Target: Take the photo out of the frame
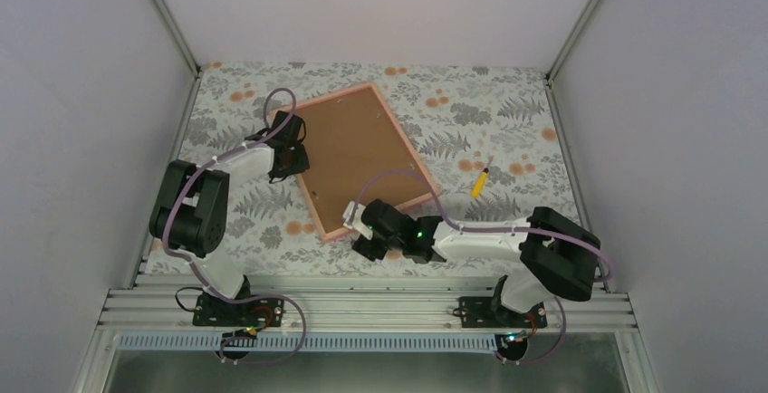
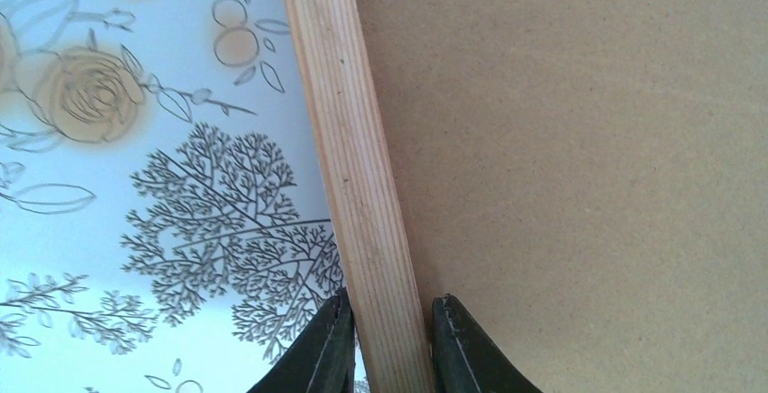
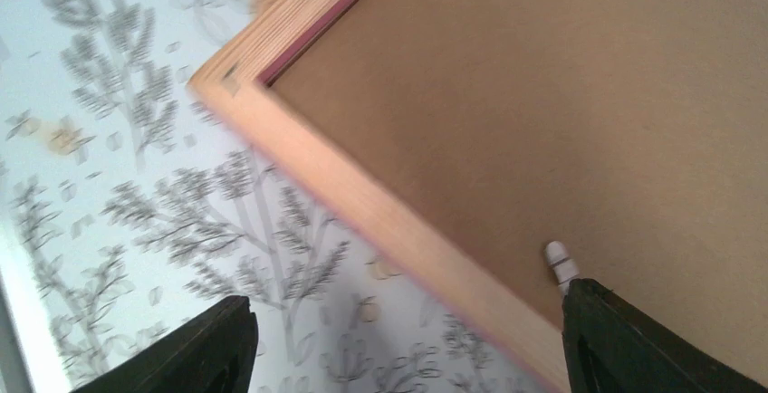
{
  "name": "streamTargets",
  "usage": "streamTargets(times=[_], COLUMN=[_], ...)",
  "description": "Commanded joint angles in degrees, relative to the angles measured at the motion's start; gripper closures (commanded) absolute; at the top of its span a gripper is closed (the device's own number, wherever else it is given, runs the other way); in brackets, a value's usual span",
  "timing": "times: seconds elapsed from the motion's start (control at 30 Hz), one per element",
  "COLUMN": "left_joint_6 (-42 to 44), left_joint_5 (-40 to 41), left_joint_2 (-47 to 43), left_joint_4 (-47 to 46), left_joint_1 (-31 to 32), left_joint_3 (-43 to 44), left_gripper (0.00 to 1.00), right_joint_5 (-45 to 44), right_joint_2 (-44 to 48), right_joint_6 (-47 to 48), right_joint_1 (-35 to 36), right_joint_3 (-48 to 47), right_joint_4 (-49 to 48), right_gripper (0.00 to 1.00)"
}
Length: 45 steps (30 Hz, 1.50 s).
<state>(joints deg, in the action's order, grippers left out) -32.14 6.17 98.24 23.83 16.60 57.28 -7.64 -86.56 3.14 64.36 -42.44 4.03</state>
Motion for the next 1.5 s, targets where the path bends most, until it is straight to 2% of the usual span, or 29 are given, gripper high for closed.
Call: streamTargets(times=[0.0,0.1,0.2,0.33,0.53,0.87,1.1,1.27,1.47], left_joint_6=[4.3,5.5,6.4,7.1,7.5,6.9,6.9,6.7,6.4], left_joint_5=[1.7,1.7,1.7,1.6,1.2,0.5,0.3,-0.2,-1.7], left_joint_2=[-3.0,-3.2,-3.5,-4.3,-5.2,-5.8,-6.9,-7.9,-8.1], left_joint_4=[2.4,3.4,4.4,5.1,5.7,6.0,6.3,5.9,4.7], left_joint_1=[-0.8,-1.1,-1.1,-1.1,-1.2,-1.2,-1.1,-1.2,-1.2], left_joint_3=[3.8,4.8,5.3,5.4,5.7,6.6,6.1,5.0,3.5], left_gripper=[0.89,0.89,0.89,0.89,0.89,0.89,0.89,0.89,0.89], right_joint_5=[-5.3,-11.0,-18.2,-23.3,-26.0,-31.2,-38.3,-41.4,-45.6], right_joint_2=[1.2,-0.7,-3.1,-4.3,-7.4,-16.6,-23.4,-25.5,-27.5], right_joint_6=[8.0,10.3,12.1,16.2,19.8,23.2,26.4,28.1,33.6], right_joint_1=[4.8,7.5,8.9,10.5,11.0,16.2,16.2,16.2,16.2], right_joint_3=[2.8,3.5,3.6,5.9,6.2,5.0,3.0,2.5,1.1], right_joint_4=[-6.0,-7.9,-10.8,-18.4,-23.7,-30.7,-37.1,-40.6,-46.4], right_gripper=[0.25,0.26,0.35,0.36,0.34,0.32,0.33,0.39,0.55])
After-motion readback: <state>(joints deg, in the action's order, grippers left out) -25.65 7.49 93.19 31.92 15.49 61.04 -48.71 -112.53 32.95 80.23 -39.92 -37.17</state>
